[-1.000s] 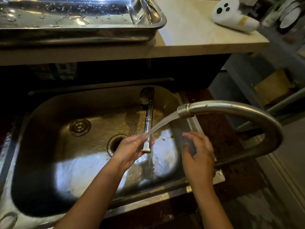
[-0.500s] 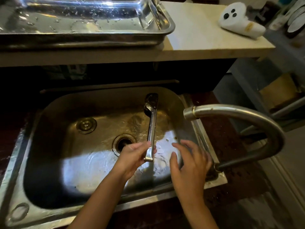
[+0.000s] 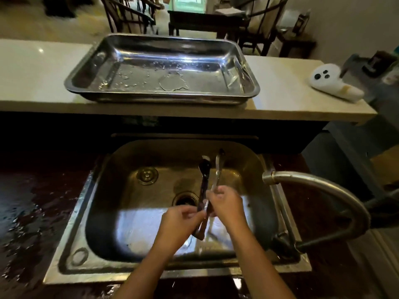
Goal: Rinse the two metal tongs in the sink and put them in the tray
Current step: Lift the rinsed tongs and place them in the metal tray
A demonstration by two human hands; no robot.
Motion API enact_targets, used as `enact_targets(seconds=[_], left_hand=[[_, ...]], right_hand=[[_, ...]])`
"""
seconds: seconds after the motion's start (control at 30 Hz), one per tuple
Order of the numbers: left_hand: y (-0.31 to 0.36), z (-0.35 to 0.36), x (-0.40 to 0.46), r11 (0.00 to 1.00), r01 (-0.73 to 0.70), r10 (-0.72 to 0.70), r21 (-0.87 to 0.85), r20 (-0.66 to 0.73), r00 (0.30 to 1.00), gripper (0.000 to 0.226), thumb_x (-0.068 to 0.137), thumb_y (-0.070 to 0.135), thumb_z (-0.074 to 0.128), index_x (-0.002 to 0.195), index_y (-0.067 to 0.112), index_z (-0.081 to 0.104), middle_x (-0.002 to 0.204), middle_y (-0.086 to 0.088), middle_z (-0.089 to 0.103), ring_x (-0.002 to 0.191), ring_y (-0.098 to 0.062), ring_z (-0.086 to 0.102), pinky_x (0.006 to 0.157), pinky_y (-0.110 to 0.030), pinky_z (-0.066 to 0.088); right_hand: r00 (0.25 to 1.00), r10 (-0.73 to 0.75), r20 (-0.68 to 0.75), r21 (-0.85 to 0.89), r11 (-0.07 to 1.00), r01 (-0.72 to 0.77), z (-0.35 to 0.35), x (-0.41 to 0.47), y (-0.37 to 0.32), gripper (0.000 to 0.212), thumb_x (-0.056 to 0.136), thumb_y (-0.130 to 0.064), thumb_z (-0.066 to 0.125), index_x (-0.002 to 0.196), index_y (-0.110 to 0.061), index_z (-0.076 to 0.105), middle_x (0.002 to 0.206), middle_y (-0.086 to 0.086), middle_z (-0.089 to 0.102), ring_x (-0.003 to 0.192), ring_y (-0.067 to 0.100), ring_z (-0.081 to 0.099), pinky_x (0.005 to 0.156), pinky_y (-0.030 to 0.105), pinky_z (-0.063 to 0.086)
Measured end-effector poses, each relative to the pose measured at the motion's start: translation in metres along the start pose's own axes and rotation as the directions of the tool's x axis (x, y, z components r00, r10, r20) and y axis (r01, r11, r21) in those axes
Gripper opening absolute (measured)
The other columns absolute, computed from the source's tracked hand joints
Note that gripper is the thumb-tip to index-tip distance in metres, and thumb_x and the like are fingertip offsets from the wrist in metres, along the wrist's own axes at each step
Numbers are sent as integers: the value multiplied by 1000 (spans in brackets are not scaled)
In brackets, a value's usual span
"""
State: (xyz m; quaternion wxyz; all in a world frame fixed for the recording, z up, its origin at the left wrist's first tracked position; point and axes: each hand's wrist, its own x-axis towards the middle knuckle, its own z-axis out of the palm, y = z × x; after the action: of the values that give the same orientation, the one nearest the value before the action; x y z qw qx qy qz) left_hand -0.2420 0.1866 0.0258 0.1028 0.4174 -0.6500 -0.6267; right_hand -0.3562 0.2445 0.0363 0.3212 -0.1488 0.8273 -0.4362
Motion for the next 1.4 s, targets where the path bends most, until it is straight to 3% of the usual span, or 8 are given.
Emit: enact_targets(seconds=[0.1,0.23,0.4,0.6,0.77,0.93,1.13,1.4], left_hand=[[10,-20,2,962,143,-115,-231,129,985,27,91,30,52,85,15,73,84,-8,74,74,-17,69,55,-19,55],[15,-41,12,971,142,-117,-192,140,983,27,95,21,45,87,11,68,85,-9,71,77,-15,68,58,-21,53],[-2,-60,18,962,196,-178,-188,108,978,21,91,16,52,91,2,67,82,-10,69,74,-17,67,54,-19,54],[-50,-69,19,766,528,-499,-368,177,848,21,86,6,60,99,-10,61,75,-18,65,64,-24,63,49,-26,57],[-42,-80,35,752,501,-473,-428,178,863,11,85,2,58,77,-2,64,55,-11,69,46,-17,67,46,-23,57],[-41,-83,35,763,554,-521,-332,191,832,12,87,2,56,78,-4,60,69,-16,64,41,-14,65,41,-20,54],[-34,-89,27,822,474,-425,-315,215,879,9,87,6,57,87,-1,64,78,-15,66,64,-20,65,49,-22,56],[-34,-100,2,985,28,-7,-169,125,992,41,80,-2,62,110,27,63,102,-2,66,90,-17,66,65,-21,56]], right_hand=[[983,38,179,136,989,-63,-3,-3,-9,19,91,-14,53,73,-13,61,77,11,68,60,17,61,51,24,49],[923,23,383,295,944,-146,5,-13,-16,17,93,-14,52,85,-6,64,73,8,71,60,18,66,58,25,50],[913,140,383,242,939,-245,28,-18,-13,19,92,-20,53,87,-9,68,69,1,70,58,12,67,50,19,51],[726,480,493,167,767,-620,61,-21,15,20,87,-20,61,70,-10,61,68,3,62,59,14,60,49,17,38],[770,461,441,216,778,-590,67,-8,3,11,84,-20,64,80,-10,62,65,3,66,60,15,63,49,20,41],[725,506,466,223,726,-651,75,-12,5,22,86,-18,62,67,-8,58,40,0,63,52,12,61,49,19,43],[814,382,437,250,818,-518,69,-20,-1,12,86,-18,63,79,-8,62,67,4,64,53,14,61,48,19,48],[965,-87,246,206,978,35,65,-48,1,26,89,-12,57,89,-36,67,74,-8,67,59,3,65,54,12,50]])
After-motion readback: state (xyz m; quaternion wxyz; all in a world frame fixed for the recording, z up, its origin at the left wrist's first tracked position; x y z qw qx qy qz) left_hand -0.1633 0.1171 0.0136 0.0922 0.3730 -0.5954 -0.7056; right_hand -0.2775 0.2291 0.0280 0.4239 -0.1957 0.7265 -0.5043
